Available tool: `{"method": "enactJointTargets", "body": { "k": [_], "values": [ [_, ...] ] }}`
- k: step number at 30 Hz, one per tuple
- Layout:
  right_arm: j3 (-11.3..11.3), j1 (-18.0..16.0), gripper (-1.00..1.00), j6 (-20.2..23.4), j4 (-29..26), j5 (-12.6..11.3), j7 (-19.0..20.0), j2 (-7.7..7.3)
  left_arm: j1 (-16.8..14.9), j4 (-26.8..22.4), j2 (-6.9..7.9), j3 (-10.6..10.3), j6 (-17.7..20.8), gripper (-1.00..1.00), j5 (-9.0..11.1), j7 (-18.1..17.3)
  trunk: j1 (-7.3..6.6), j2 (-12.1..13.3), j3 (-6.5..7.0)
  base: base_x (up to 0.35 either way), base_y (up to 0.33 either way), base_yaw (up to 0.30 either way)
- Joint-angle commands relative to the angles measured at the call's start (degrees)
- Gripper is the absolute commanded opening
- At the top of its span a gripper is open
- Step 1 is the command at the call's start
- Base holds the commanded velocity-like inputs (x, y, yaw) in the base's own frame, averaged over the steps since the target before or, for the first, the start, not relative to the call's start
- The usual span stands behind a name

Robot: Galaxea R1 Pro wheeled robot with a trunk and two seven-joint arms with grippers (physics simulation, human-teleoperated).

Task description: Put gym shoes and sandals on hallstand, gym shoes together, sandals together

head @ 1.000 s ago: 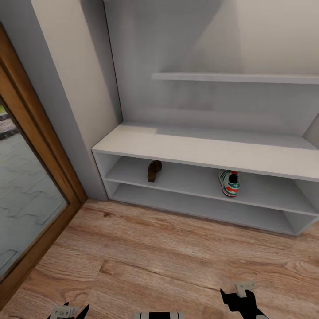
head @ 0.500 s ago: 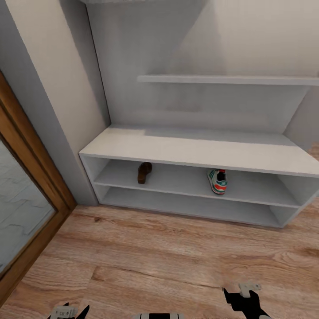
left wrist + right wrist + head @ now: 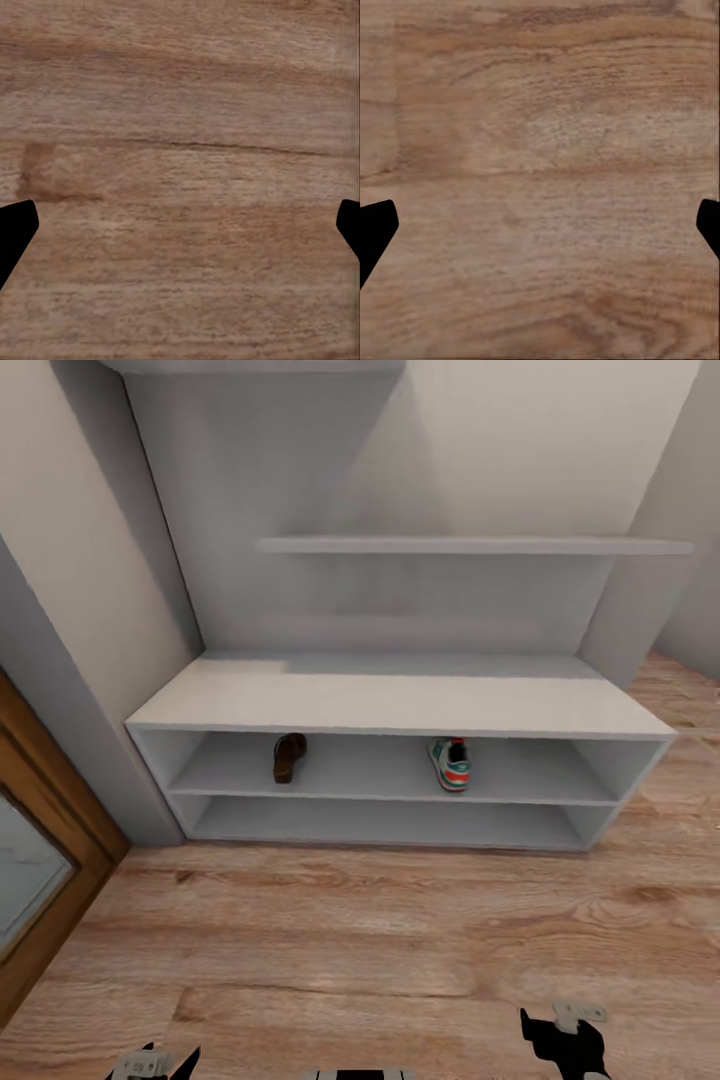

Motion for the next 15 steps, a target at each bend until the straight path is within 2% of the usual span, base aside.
{"method": "enactJointTargets", "body": {
  "k": [1, 3, 7, 15],
  "values": [
    [0.5, 0.0, 1.0, -0.1, 0.0, -0.4, -0.5, 0.08, 0.0, 0.0, 0.02, 0.1, 0.1, 1.0, 0.6, -0.6, -0.01, 0.0, 0.01, 0.0, 0.0, -0.261],
    [0.5, 0.0, 1.0, -0.1, 0.1, -0.4, -1.0, 0.22, 0.0, 0.0, 0.02, 0.1, 0.1, 1.0, 0.6, -0.5, -0.01, 0.0, 0.11, 0.0, 0.0, -0.262],
    [0.5, 0.2, 1.0, -0.1, 0.1, -0.5, -1.5, 0.38, 0.0, 0.0, 0.03, 0.1, 0.1, 1.0, 0.6, -0.5, -0.11, 0.0, 1.19, 0.0, 0.0, -0.264],
    [0.5, 0.3, 1.0, -0.1, 0.1, -0.7, -1.8, 0.46, 0.0, 0.1, 0.03, 0.1, 0.1, 1.0, 0.6, -0.5, -1.87, 3.2, 2.82, 0.0, 0.0, -0.271]
  ]
}}
